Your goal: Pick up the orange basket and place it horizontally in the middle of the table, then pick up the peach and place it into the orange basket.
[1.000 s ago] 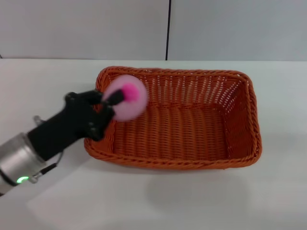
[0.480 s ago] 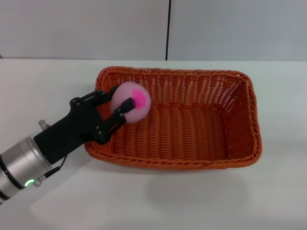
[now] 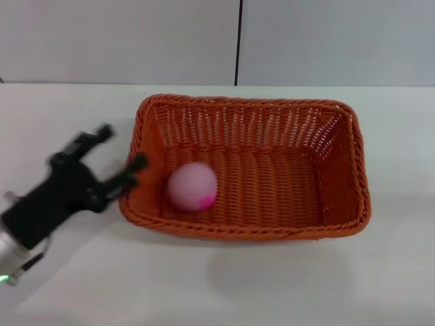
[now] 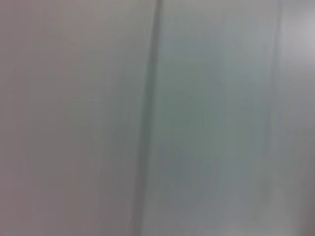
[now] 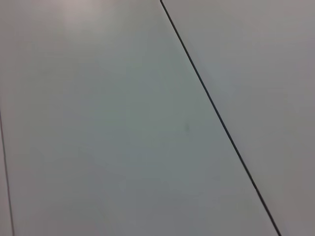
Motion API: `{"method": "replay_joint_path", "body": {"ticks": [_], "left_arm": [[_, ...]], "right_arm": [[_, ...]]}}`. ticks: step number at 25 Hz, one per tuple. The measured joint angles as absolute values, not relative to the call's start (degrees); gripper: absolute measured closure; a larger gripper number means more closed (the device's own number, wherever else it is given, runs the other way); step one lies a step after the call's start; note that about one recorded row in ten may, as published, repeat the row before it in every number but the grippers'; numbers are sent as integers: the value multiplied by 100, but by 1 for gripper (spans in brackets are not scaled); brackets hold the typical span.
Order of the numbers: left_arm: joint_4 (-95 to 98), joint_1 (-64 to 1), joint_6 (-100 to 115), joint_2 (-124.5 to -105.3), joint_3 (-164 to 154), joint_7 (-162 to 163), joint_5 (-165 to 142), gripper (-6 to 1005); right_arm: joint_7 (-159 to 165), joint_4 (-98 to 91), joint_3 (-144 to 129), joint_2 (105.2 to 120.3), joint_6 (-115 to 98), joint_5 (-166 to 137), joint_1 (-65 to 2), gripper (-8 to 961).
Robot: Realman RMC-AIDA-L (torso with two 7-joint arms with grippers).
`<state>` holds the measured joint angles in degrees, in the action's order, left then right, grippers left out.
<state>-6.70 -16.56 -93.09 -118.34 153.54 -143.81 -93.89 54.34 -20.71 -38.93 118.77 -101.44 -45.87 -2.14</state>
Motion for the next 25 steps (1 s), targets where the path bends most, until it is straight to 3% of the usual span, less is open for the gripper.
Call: {"method": "replay_joint_path", "body": {"ticks": [3,10,25], "left_arm": [[-771,-1431,-9304,-11838,15355,-14409,-8842,170],[-504,-857,-9046,-11872,15520,-15099,-6858,156],[9,-823,-8764,-11871,15937,-15809,-6390,156]], "right_arm": [[5298,-1995,-3873,11886,-10051,-4571,-224,409],[4349,-883,-2697,11900,-9637,-4539,-635,410],[2941,-285,-2250,11912,-9433,-4565,-987,409]]}}
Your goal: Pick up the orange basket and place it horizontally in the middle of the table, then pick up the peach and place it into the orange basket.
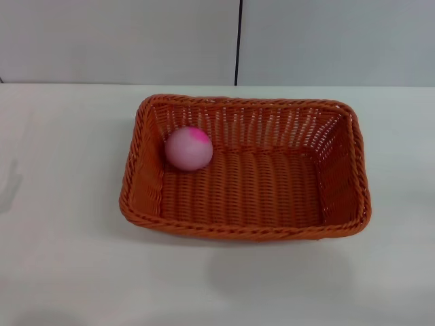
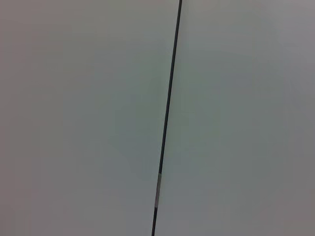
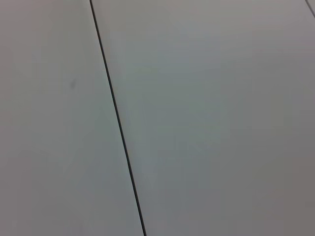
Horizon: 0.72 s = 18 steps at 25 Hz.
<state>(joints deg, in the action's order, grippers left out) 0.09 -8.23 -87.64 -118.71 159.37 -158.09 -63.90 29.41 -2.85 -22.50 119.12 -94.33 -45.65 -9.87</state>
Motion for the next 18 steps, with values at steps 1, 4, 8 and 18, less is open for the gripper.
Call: {"method": "replay_joint_path", "body": {"ticks": [1,4,8,18], "left_arm": [[9,-823,-8764,-11871,15937,-15809,-6390,156],[54,-832,-8747,-11870,15926,-15861,-6392,156],[71,-855,-8619,-11859,15912,-15811,-6392,156],[152,-879,-8480,-11856,15943,-15755,-6377,156]], "right_arm": [[2941,-285,-2250,11912,-9433,-4565,-987,409],[2920,-243,-2276,11901,-9331,-4581,-1022,409],[2940,-263,-2330,11886,-9133,-4792,-1052,410],[2940,-275,-2279,11883,-9003,-4824,-1106,410]]}}
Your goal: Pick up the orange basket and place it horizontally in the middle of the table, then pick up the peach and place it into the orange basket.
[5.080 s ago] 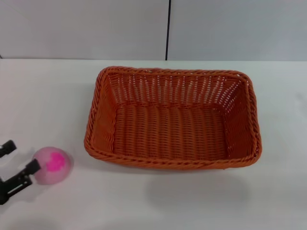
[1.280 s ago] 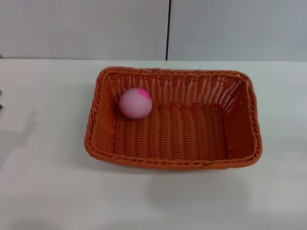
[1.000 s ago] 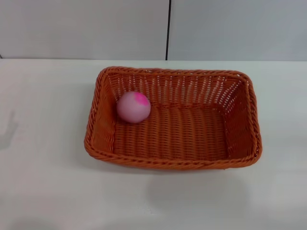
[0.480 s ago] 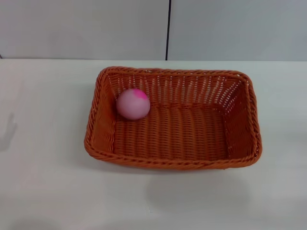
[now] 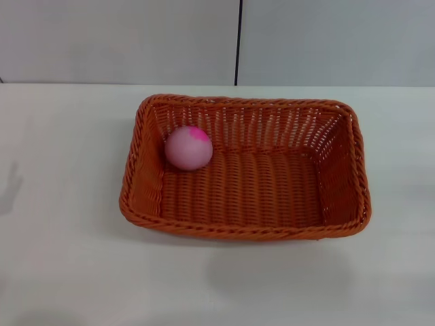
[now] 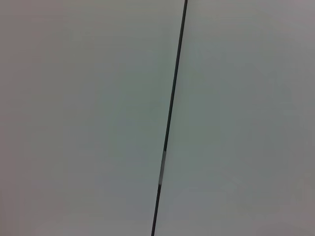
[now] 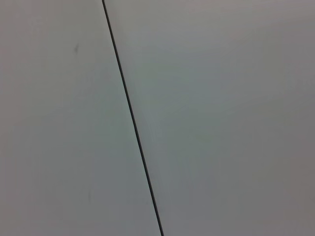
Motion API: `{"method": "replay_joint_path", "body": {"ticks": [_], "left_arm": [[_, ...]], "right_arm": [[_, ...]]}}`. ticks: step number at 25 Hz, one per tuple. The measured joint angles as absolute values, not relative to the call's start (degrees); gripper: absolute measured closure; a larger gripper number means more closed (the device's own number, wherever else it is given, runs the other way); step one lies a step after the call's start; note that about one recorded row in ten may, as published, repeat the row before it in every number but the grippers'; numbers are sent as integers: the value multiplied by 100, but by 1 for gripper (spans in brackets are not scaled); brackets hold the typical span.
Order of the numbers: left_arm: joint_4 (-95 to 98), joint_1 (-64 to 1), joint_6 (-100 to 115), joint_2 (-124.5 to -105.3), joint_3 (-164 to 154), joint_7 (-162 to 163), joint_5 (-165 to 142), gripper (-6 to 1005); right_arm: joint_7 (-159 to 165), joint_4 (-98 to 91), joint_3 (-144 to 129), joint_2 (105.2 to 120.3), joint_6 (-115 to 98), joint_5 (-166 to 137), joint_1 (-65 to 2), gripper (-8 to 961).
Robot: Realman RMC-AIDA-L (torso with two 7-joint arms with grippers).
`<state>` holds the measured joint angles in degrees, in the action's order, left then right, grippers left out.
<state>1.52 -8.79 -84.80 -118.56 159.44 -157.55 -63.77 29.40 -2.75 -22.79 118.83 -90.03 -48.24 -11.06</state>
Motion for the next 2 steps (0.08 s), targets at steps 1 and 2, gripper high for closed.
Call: {"method": "replay_joint_path", "body": {"ticks": [1,2], "left_arm": [[154,-879,-8467,-11856,15943,-15731,-6376,156],[157,-879,-8438,-11856,15944,-15675,-6375,156]], "right_arm": [[2933,-274,-2276,11882,-8990,-4819,-1114,410],[2922,-274,-2281,11881,-8940,-4819,-1131,410]]}}
